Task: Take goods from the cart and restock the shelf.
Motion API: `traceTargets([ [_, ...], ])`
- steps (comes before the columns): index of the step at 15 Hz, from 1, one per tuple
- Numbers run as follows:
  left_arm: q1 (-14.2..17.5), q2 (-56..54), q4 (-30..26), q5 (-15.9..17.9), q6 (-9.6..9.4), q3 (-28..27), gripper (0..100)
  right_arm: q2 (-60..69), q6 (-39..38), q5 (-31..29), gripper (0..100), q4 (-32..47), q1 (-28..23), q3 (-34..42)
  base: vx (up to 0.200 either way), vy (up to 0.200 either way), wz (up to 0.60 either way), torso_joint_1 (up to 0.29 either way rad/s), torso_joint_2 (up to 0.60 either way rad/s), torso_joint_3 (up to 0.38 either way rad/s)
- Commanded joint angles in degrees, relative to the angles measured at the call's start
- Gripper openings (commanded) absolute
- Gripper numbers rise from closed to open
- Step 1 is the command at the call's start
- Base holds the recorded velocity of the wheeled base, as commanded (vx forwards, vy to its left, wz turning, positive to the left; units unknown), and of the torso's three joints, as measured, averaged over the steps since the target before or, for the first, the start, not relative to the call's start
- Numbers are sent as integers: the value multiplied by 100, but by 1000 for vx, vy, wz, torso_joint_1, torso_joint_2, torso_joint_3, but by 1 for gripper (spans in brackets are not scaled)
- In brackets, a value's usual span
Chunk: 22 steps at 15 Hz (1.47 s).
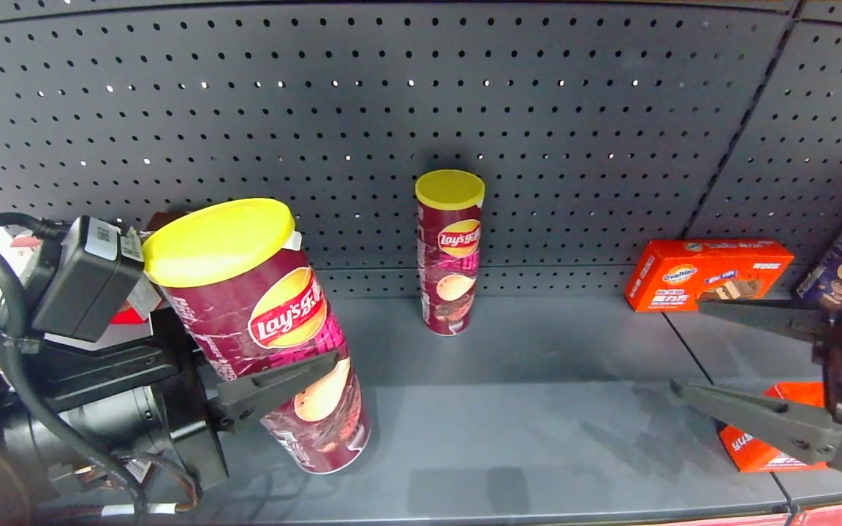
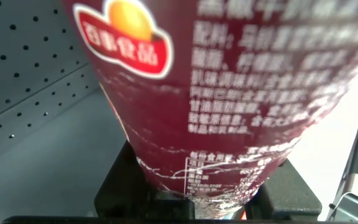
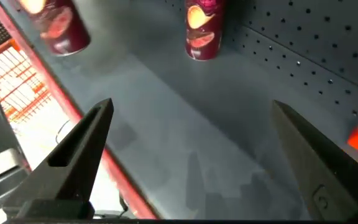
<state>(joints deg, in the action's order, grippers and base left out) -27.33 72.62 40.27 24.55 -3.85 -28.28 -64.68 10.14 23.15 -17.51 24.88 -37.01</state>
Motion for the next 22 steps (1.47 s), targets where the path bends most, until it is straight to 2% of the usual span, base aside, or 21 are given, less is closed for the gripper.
traceTargets([
  [1, 0, -2, 8, -3, 7, -28, 0, -783, 5, -3, 100, -253, 17, -368, 0, 0, 0, 0, 0, 0],
  [5, 61, -2, 8, 15, 25, -28, 0, -1547, 23, 76, 100, -684, 87, -896, 0, 0, 0, 0, 0, 0],
  [7, 184, -2, 8, 208, 25, -19, 0, -1899, 14, 410, 100, -939, 87, -1335, 0, 0, 0, 0, 0, 0],
  [10, 263, -2, 8, 331, 25, -19, 0, -2514, 40, 1570, 100, -1580, 17, -1731, 0, 0, 0, 0, 0, 0],
  [11, 272, -2, 8, 419, 25, -19, 0, -2681, 32, 1737, 100, -1791, 17, -1766, 0, 0, 0, 0, 0, 0],
  [13, 272, -2, 8, 419, 25, -11, 0, -2936, 32, 1877, 100, -2038, 26, -1845, 0, 0, 0, 0, 0, 0],
  [17, 272, 15, 8, 428, 25, -2, 0, -3340, 40, 1913, 100, -2038, 26, -2434, 0, 0, 0, 0, 0, 0],
  [22, 272, 15, 8, 436, 16, 16, 0, -3806, 32, 1913, 100, -2002, 61, -2645, 0, 0, 0, 0, 0, 0],
])
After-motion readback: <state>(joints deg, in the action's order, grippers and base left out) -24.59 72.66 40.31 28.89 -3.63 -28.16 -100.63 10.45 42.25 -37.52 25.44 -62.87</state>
